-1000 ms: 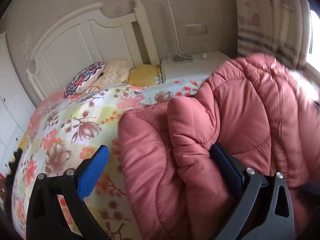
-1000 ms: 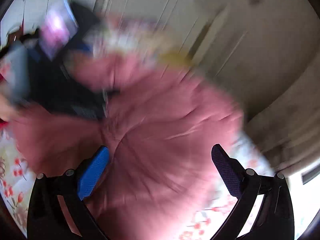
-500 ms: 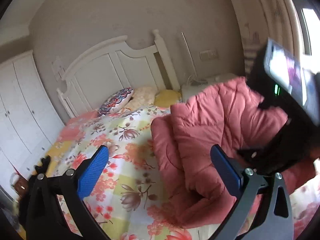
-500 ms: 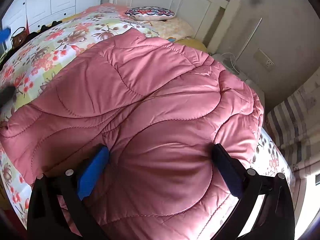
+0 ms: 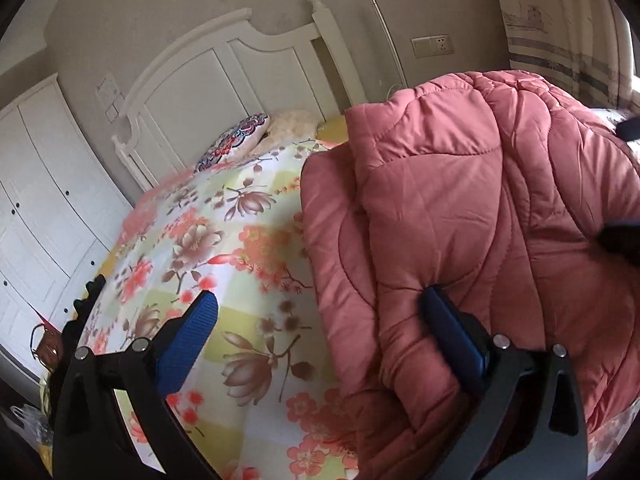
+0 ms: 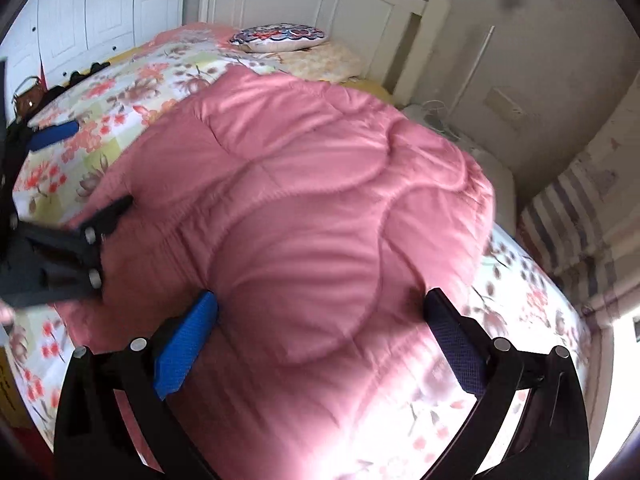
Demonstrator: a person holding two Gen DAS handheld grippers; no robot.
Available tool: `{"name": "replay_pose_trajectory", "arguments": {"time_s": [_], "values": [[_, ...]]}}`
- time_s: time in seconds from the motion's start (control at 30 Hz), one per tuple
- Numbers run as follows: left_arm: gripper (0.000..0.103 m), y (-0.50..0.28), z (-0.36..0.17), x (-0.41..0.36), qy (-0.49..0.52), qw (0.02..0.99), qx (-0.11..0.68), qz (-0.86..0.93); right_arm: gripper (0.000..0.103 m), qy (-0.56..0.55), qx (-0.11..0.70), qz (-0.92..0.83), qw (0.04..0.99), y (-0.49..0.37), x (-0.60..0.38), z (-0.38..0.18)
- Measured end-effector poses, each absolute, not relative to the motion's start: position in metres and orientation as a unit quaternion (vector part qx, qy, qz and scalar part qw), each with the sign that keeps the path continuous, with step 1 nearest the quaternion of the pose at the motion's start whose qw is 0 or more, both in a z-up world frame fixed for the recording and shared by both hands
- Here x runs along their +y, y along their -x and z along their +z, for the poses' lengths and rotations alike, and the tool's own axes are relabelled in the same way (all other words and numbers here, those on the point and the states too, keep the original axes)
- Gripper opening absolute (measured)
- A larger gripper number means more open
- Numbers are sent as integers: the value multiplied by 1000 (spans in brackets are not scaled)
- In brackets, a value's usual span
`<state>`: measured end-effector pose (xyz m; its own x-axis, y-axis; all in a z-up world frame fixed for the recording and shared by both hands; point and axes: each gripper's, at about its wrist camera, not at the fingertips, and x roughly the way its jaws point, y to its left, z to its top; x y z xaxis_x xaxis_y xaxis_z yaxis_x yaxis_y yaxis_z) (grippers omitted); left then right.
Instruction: Fold large clothes
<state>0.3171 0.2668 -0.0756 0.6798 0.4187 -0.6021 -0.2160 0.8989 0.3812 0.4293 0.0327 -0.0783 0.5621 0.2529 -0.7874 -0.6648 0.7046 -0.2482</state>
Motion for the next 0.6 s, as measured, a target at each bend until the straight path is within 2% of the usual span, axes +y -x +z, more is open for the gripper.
{"name": "replay_pose_trajectory", "arguments": {"time_s": [0.2,0.37,0.47,0.6], "values": [[101,-318,-79,274,-119,909,366,159,99,233,403,283,838,-430,10,-83],[101,-317,-79,277,-117,909,364,164,98,227,360,299,854,-432,17,-41],[101,-317,-79,278,-111,910,365,162,98,236,372,315,840,-461,41,-30],[101,-316,-80,280,-102,911,365,160,98,243,415,332,812,-508,94,-47]]}}
